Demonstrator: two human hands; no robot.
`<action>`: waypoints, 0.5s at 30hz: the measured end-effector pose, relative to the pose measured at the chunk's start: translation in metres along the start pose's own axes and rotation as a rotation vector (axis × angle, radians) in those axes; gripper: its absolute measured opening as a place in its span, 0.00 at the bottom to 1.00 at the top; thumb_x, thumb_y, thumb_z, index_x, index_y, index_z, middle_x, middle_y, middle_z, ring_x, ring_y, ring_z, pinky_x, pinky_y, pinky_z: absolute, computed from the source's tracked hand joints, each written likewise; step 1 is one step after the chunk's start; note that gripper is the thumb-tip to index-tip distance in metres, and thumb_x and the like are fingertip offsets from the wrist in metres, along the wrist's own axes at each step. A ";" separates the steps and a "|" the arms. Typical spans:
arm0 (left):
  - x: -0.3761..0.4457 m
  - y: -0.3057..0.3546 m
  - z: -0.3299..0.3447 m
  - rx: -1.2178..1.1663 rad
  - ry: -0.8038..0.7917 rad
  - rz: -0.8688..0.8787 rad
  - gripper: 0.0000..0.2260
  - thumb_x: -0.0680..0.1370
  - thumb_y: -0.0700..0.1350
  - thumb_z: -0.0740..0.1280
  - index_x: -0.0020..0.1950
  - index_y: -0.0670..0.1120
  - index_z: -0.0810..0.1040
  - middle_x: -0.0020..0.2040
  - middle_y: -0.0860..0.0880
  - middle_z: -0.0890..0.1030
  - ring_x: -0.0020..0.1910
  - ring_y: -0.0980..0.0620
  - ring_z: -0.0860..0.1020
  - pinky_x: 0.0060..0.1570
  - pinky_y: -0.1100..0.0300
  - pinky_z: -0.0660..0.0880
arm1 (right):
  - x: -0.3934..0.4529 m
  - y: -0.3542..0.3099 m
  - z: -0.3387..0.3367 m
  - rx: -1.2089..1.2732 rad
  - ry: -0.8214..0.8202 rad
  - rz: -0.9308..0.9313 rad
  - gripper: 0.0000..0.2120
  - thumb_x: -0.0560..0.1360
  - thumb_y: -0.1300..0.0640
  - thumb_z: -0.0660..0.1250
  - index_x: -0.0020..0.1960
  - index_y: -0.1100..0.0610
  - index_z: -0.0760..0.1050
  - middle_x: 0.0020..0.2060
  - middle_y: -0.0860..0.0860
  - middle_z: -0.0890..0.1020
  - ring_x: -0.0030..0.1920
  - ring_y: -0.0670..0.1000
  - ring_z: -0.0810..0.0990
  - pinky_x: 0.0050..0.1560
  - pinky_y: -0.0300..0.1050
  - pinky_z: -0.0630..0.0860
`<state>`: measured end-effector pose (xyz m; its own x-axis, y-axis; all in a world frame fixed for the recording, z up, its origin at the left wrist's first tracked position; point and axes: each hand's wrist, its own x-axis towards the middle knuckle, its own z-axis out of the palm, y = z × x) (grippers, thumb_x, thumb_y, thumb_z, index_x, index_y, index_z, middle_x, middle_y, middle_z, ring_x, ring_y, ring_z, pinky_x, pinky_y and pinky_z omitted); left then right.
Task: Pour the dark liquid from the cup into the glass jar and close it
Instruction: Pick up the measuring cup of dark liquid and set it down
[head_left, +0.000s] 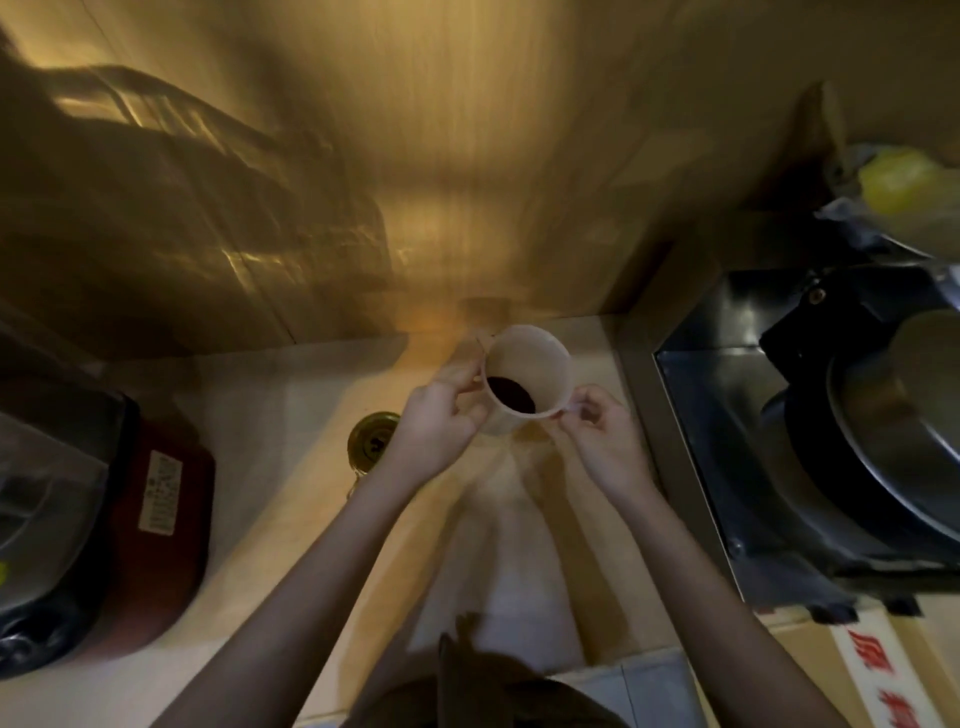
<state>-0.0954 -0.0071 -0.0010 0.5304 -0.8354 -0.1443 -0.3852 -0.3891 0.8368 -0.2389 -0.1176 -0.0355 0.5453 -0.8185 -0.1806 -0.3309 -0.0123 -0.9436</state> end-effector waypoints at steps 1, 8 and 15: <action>-0.008 0.001 0.006 -0.022 -0.003 0.013 0.24 0.73 0.42 0.62 0.69 0.51 0.66 0.61 0.53 0.76 0.59 0.60 0.72 0.53 0.69 0.68 | -0.006 0.003 -0.005 -0.014 0.016 -0.010 0.06 0.72 0.68 0.64 0.40 0.60 0.74 0.35 0.51 0.78 0.42 0.53 0.78 0.42 0.45 0.74; -0.059 -0.023 0.057 -0.179 -0.035 -0.035 0.25 0.72 0.37 0.62 0.68 0.53 0.67 0.57 0.55 0.76 0.59 0.60 0.73 0.50 0.75 0.69 | -0.047 0.042 -0.027 -0.151 0.064 -0.017 0.19 0.71 0.71 0.64 0.33 0.49 0.68 0.28 0.44 0.71 0.32 0.46 0.70 0.35 0.41 0.66; -0.096 -0.049 0.077 -0.144 -0.061 -0.064 0.25 0.72 0.36 0.62 0.66 0.54 0.68 0.49 0.58 0.77 0.46 0.71 0.74 0.40 0.83 0.65 | -0.078 0.070 -0.025 -0.227 -0.032 0.084 0.11 0.72 0.70 0.65 0.37 0.56 0.71 0.32 0.55 0.75 0.38 0.54 0.74 0.40 0.47 0.68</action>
<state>-0.1856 0.0625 -0.0686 0.5017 -0.8344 -0.2281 -0.2379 -0.3866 0.8911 -0.3240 -0.0696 -0.0805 0.5312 -0.8038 -0.2679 -0.5389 -0.0765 -0.8389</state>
